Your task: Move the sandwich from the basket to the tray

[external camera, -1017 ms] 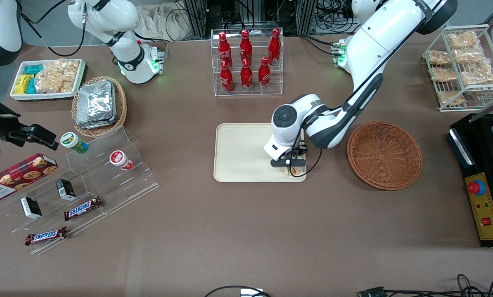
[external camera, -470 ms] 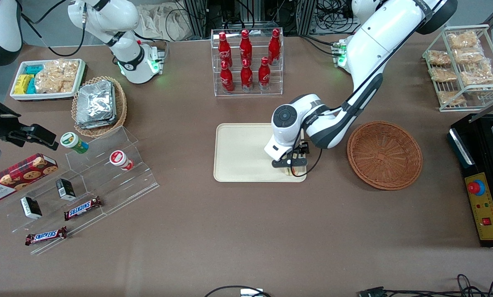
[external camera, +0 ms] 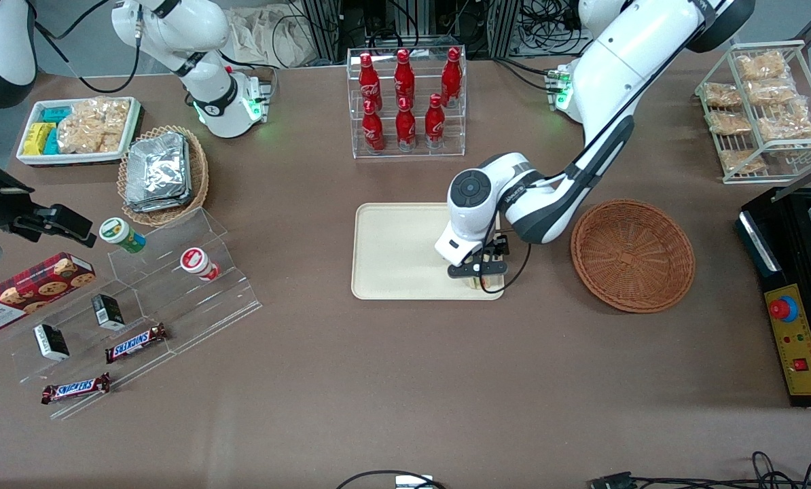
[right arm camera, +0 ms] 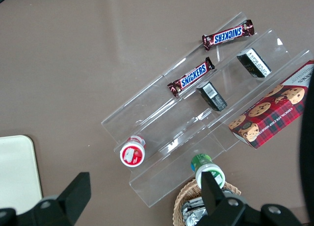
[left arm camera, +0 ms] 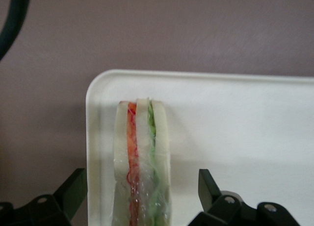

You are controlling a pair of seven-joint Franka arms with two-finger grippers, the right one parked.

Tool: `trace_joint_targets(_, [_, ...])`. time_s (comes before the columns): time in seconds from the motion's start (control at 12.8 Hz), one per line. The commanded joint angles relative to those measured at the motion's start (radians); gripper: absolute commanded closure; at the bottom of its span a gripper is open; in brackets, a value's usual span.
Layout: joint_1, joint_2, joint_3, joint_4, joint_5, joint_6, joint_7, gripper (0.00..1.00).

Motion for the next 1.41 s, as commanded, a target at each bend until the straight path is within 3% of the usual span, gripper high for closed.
trace_joint_targets(0.0, [0.007,-0.169,-0.007,0.05,-0.156,-0.142,0.102,0.0])
trace_joint_targets(0.16, [0.034,-0.263,0.022,0.186,-0.342,-0.356,0.283,0.0])
trace_joint_targets(0.23, [0.036,-0.301,0.075,0.251,-0.394,-0.461,0.346,0.0])
trace_joint_targets(0.7, [0.027,-0.518,0.401,0.253,-0.485,-0.698,0.662,0.0])
trace_joint_targets(1.02, [0.038,-0.562,0.476,0.244,-0.504,-0.687,0.722,0.0])
trace_joint_targets(1.1, [0.033,-0.59,0.511,0.221,-0.539,-0.686,0.739,0.0])
trace_joint_targets(1.33, [0.035,-0.683,0.589,0.098,-0.544,-0.611,0.816,0.0])
